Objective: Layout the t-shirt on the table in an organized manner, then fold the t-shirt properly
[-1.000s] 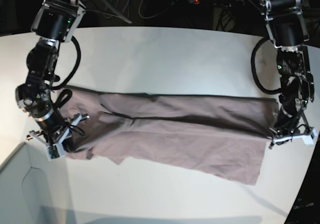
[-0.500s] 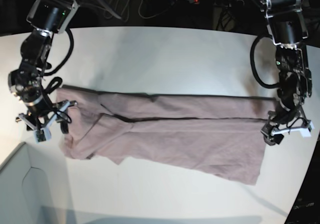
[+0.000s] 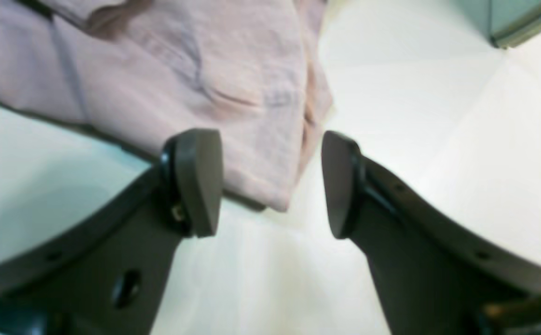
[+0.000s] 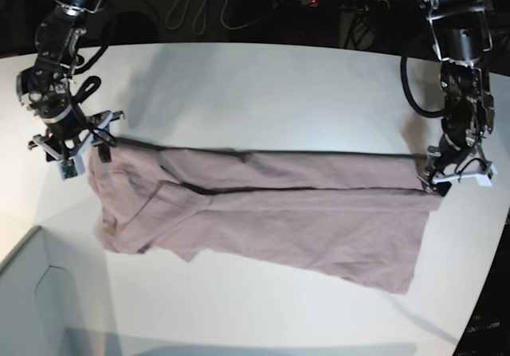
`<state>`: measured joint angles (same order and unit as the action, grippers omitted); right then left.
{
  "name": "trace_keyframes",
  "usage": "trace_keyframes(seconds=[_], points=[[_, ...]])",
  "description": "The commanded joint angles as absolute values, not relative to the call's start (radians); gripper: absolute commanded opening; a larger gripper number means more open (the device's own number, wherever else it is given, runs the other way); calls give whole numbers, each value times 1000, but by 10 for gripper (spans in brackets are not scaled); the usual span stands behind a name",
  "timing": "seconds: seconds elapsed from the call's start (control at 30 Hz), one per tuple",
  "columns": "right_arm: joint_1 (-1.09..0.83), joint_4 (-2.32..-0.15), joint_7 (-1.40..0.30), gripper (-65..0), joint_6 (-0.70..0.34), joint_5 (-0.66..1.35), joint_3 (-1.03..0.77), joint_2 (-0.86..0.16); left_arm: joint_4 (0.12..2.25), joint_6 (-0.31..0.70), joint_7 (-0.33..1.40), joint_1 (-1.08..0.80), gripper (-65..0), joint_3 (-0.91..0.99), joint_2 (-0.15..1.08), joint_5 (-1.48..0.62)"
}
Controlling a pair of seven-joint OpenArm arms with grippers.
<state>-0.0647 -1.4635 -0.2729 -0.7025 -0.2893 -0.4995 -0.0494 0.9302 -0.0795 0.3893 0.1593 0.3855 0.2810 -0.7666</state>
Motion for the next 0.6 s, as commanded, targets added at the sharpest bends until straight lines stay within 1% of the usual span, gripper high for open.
trace_keyframes(seconds=[0.0,0.07,0.1,0.13,0.23,0.3,0.37,0.4,0.5,0.57], points=[[-56,-1466,-255,-310,-698,-278,-501,-59,935,-81,395,182,-138,386,294,-771],[-56,-1445,-255,-310,-698,-278,-501,-62,928,-79,395,186,-152,386,294,-771],[-56,-1429,-255,-310,-698,-278,-501,-64,928,-79,395,186,-177,386,294,-771],[-56,-1408,-251,-310,-698,-278,-501,-64,928,-79,395,186,-210,386,294,-771],[-44,-1343,-249,-310,-698,-278,-501,-81,926,-79,395,188,-356,386,292,-771],[-28,-1314,-249,-310,-698,-278,-503,-88,926,-79,395,189,-430,386,292,-771],[-4,-1271,-249,-310,-698,-278,-513,-93,926,-79,395,189,-487,387,292,-771],[7,-1248,-249,-310,-698,-278,-532,-93,926,-79,395,189,-505,387,292,-771],[39,-1202,-249,-310,-698,-278,-576,-94,926,-79,395,189,-514,387,292,-771],[44,-1191,-249,-310,-698,-278,-575,-108,926,-79,395,189,-516,386,292,-771]])
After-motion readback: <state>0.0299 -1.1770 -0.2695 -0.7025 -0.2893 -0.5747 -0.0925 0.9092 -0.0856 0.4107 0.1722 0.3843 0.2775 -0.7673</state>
